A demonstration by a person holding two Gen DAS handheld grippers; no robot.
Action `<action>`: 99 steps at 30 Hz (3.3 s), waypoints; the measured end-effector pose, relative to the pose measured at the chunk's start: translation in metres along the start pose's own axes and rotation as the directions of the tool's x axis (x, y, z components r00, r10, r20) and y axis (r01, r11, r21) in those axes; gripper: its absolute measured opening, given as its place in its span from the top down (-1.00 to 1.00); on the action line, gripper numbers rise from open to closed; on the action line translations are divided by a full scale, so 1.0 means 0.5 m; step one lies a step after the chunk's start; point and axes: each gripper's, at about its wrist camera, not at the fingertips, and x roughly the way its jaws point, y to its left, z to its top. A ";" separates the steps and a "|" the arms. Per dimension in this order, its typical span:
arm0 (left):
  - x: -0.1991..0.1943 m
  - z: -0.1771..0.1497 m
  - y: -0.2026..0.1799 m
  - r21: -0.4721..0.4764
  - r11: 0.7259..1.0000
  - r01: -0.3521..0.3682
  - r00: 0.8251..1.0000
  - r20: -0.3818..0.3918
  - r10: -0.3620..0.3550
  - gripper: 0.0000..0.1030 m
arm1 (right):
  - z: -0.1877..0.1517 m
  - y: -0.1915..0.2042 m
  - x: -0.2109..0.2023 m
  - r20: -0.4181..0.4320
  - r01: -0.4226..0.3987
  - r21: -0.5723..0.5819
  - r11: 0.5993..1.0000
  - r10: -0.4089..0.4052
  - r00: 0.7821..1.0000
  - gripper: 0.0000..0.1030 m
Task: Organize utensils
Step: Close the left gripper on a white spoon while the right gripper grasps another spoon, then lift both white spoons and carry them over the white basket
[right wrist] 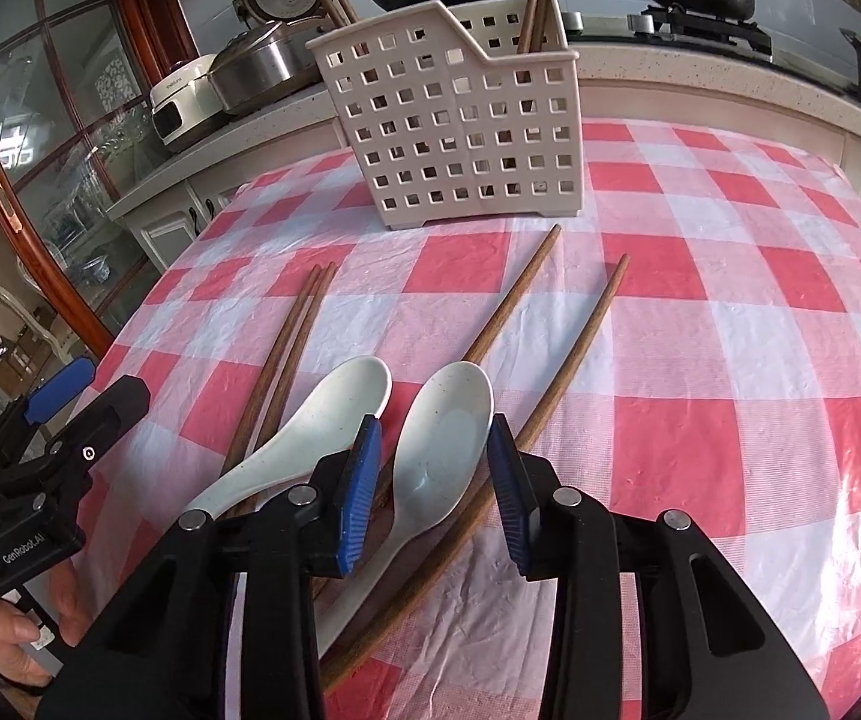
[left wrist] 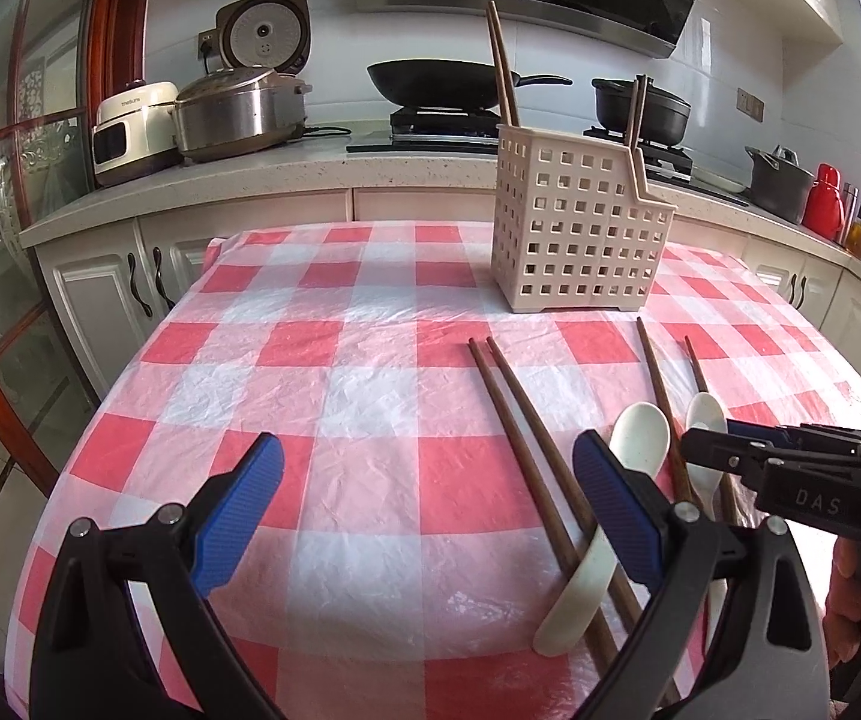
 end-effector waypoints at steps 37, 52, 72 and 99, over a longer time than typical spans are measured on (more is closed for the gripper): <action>0.141 0.018 -0.209 0.253 0.935 0.250 0.946 -0.268 -0.181 0.32 | -0.009 -0.114 -0.087 0.101 -0.062 0.103 0.993 0.052 0.994 0.88; 0.087 0.035 -0.154 0.200 0.952 0.231 0.963 -0.183 -0.196 0.33 | -0.001 -0.052 -0.050 0.028 -0.055 -0.006 0.998 0.056 0.998 0.72; 0.051 0.043 -0.086 0.121 0.955 0.272 0.959 -0.117 -0.259 0.33 | 0.011 0.017 0.007 -0.006 0.179 -0.191 0.965 -0.184 0.983 0.83; -0.024 0.120 -0.097 0.123 0.954 0.273 0.961 0.010 -0.277 0.84 | 0.103 -0.007 -0.142 0.271 0.079 -0.120 0.990 -0.044 0.962 0.83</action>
